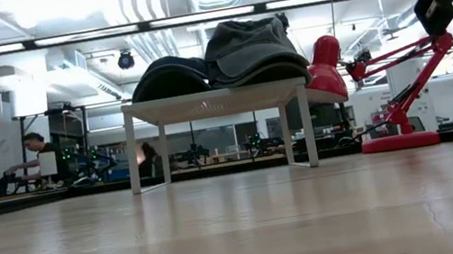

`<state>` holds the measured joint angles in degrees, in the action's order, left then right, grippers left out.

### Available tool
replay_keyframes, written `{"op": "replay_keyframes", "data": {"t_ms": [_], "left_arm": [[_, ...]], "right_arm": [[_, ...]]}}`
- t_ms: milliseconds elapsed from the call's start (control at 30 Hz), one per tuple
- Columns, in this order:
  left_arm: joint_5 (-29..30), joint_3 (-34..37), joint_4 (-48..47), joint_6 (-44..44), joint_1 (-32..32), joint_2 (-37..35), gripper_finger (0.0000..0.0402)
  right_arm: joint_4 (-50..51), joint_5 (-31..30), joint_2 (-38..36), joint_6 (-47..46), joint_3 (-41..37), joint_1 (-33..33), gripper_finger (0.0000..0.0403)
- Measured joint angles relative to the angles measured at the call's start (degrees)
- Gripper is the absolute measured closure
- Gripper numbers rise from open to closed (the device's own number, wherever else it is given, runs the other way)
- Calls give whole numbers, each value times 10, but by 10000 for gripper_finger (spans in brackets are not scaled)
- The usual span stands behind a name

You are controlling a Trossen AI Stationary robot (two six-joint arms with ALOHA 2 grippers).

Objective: Pick & Place hat
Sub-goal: Stack the blue cap on the blue caps on the shelf

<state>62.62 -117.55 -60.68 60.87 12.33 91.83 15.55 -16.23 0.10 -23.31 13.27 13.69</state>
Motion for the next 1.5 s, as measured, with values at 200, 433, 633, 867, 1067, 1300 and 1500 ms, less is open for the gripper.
{"op": "replay_keyframes", "data": {"t_ms": [200,433,633,867,1067,1300,1500], "left_arm": [[-109,-3,-3,-66,-139,0,400],[-148,-3,-11,-85,-249,1,400],[-163,-3,-44,-82,-281,15,400],[-171,-3,-98,-40,-296,45,400],[-174,-3,-108,-16,-299,62,400],[-184,-3,-122,-10,-299,88,400],[-210,-3,-132,-8,-301,106,400]], "right_arm": [[-4,29,0,13,16,0,394],[-4,28,0,14,18,0,394],[-4,26,0,13,18,0,394],[-4,17,0,12,18,0,394],[-4,15,0,10,18,0,394],[-4,15,0,8,18,0,394],[-8,13,0,8,18,0,394]]}}
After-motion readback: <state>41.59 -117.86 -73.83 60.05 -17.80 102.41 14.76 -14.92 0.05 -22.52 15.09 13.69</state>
